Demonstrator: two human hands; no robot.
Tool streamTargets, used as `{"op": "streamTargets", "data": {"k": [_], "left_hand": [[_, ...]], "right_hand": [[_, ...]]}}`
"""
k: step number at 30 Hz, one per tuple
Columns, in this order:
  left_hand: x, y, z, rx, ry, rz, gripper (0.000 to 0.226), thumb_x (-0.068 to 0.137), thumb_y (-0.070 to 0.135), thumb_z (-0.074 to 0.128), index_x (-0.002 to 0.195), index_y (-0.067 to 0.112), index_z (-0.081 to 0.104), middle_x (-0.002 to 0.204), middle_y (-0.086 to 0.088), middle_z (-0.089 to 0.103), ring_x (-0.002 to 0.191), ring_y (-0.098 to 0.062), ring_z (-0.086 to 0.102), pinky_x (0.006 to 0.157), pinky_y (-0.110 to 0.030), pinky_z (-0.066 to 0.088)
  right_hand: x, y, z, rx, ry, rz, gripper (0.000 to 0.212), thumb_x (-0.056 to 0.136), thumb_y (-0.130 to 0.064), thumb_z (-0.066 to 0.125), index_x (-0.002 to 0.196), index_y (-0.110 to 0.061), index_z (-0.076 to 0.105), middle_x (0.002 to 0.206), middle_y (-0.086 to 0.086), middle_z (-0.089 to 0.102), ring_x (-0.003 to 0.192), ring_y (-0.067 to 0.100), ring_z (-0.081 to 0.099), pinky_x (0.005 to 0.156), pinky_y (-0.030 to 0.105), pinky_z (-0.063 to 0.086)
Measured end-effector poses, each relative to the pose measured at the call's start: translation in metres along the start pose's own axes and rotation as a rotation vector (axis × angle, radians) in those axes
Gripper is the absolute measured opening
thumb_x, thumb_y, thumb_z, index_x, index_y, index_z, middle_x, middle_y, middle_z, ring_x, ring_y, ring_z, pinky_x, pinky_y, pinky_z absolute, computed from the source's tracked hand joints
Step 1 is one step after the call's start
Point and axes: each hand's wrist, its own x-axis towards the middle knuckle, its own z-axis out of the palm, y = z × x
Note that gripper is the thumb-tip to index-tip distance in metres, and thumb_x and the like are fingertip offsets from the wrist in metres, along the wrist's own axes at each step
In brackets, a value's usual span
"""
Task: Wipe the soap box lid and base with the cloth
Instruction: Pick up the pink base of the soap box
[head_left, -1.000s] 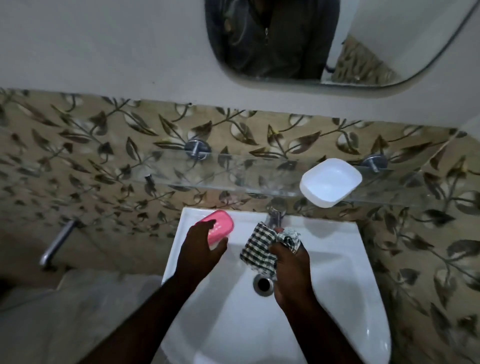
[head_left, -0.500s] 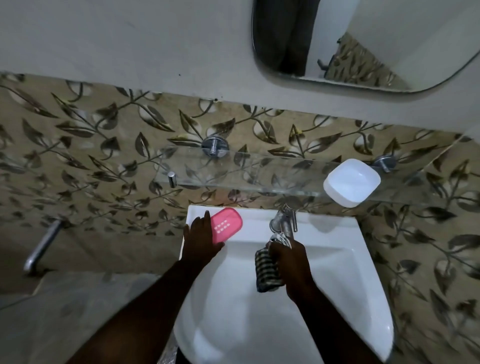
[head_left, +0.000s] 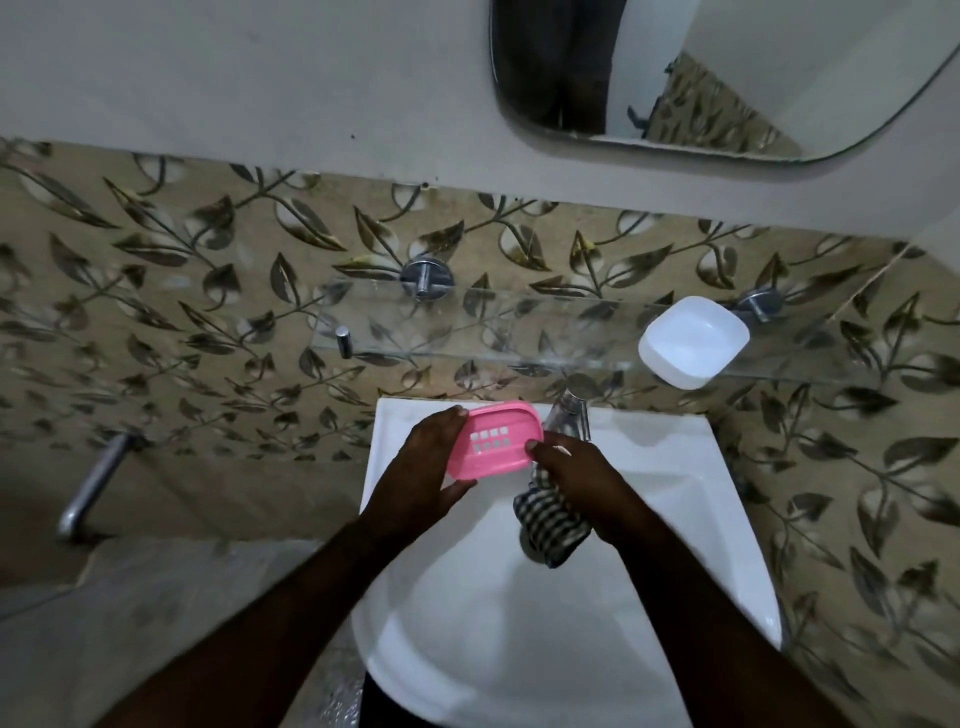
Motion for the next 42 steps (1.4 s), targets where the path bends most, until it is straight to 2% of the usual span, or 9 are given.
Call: {"op": "streamTargets", "data": {"k": [9, 18, 25, 28, 30, 33, 37, 40, 42], "left_hand": [[-0.005, 0.042, -0.016, -0.103, 0.158, -0.121, 0.060, 0.085, 0.013, 0.070, 0.137, -0.005, 0.045, 0.135, -0.008, 0.052, 0.126, -0.015, 0.045, 0.110, -0.013, 0.027], [0.001, 0.068, -0.030, 0.054, 0.232, -0.093, 0.026, 0.083, -0.003, 0.069, 0.109, 0.001, 0.069, 0.103, -0.014, 0.069, 0.097, -0.016, 0.058, 0.086, -0.025, 0.046], [0.001, 0.093, -0.032, 0.104, 0.302, -0.089, 0.025, 0.082, -0.007, 0.068, 0.106, -0.002, 0.069, 0.103, -0.015, 0.069, 0.099, -0.017, 0.058, 0.089, -0.021, 0.044], [-0.001, 0.098, -0.032, 0.087, 0.344, -0.110, 0.030, 0.082, -0.009, 0.068, 0.111, -0.002, 0.068, 0.109, -0.014, 0.070, 0.102, -0.015, 0.060, 0.091, -0.030, 0.048], [-0.002, 0.105, -0.028, -0.046, 0.427, -0.226, 0.040, 0.085, -0.005, 0.067, 0.125, -0.001, 0.060, 0.123, -0.007, 0.064, 0.109, -0.011, 0.059, 0.095, -0.028, 0.049], [-0.001, 0.114, -0.024, -0.441, 0.493, -0.475, 0.058, 0.088, -0.015, 0.054, 0.141, 0.006, 0.042, 0.139, -0.004, 0.051, 0.125, -0.012, 0.052, 0.104, -0.022, 0.043], [0.009, 0.123, -0.020, -0.826, 0.475, -0.664, 0.050, 0.089, -0.011, 0.044, 0.133, 0.012, 0.051, 0.125, -0.007, 0.064, 0.118, -0.015, 0.059, 0.093, -0.020, 0.049], [0.015, 0.117, -0.023, -0.859, 0.653, -0.826, 0.037, 0.098, 0.002, 0.038, 0.131, 0.003, 0.055, 0.133, -0.010, 0.058, 0.125, -0.019, 0.052, 0.105, -0.025, 0.042], [0.020, 0.114, -0.025, -1.094, 0.584, -0.856, 0.027, 0.099, 0.018, 0.037, 0.108, 0.007, 0.060, 0.110, -0.008, 0.063, 0.104, -0.016, 0.058, 0.091, -0.020, 0.048]], "right_hand": [[-0.016, -0.003, -0.022, -0.232, 0.199, -0.367, 0.030, 0.089, -0.032, 0.063, 0.117, -0.024, 0.068, 0.106, -0.004, 0.073, 0.099, 0.012, 0.066, 0.089, 0.030, 0.050], [-0.038, 0.012, -0.026, -0.255, 0.250, -0.570, 0.024, 0.091, -0.023, 0.064, 0.110, -0.039, 0.063, 0.072, -0.004, 0.071, 0.061, -0.008, 0.061, 0.056, 0.000, 0.039], [-0.043, 0.015, -0.038, -0.201, 0.225, -0.613, 0.018, 0.092, -0.029, 0.061, 0.109, -0.036, 0.064, 0.079, -0.009, 0.070, 0.070, 0.015, 0.068, 0.068, 0.040, 0.058], [-0.046, 0.015, -0.044, -0.232, 0.191, -0.673, 0.016, 0.092, -0.031, 0.060, 0.107, -0.038, 0.061, 0.076, -0.013, 0.067, 0.067, 0.010, 0.066, 0.068, 0.033, 0.056], [-0.049, 0.015, -0.047, -0.244, 0.299, -0.773, 0.020, 0.089, -0.034, 0.058, 0.109, -0.034, 0.062, 0.087, -0.017, 0.069, 0.081, 0.004, 0.066, 0.071, 0.017, 0.049], [-0.051, 0.015, -0.049, -0.340, 0.247, -0.799, 0.026, 0.088, -0.026, 0.064, 0.114, -0.027, 0.066, 0.096, -0.008, 0.074, 0.087, 0.013, 0.070, 0.074, 0.028, 0.054], [-0.053, 0.023, -0.052, -0.440, 0.254, -0.856, 0.028, 0.087, -0.024, 0.063, 0.115, -0.023, 0.068, 0.100, -0.004, 0.075, 0.088, 0.018, 0.072, 0.071, 0.034, 0.056], [-0.056, 0.021, -0.052, -0.313, 0.396, -0.843, 0.029, 0.088, -0.031, 0.057, 0.114, -0.020, 0.067, 0.102, -0.003, 0.074, 0.089, 0.016, 0.071, 0.072, 0.032, 0.055], [-0.060, 0.018, -0.050, -0.421, 0.333, -0.834, 0.030, 0.087, -0.034, 0.057, 0.113, -0.023, 0.068, 0.101, -0.005, 0.075, 0.090, 0.016, 0.070, 0.073, 0.029, 0.053]]}}
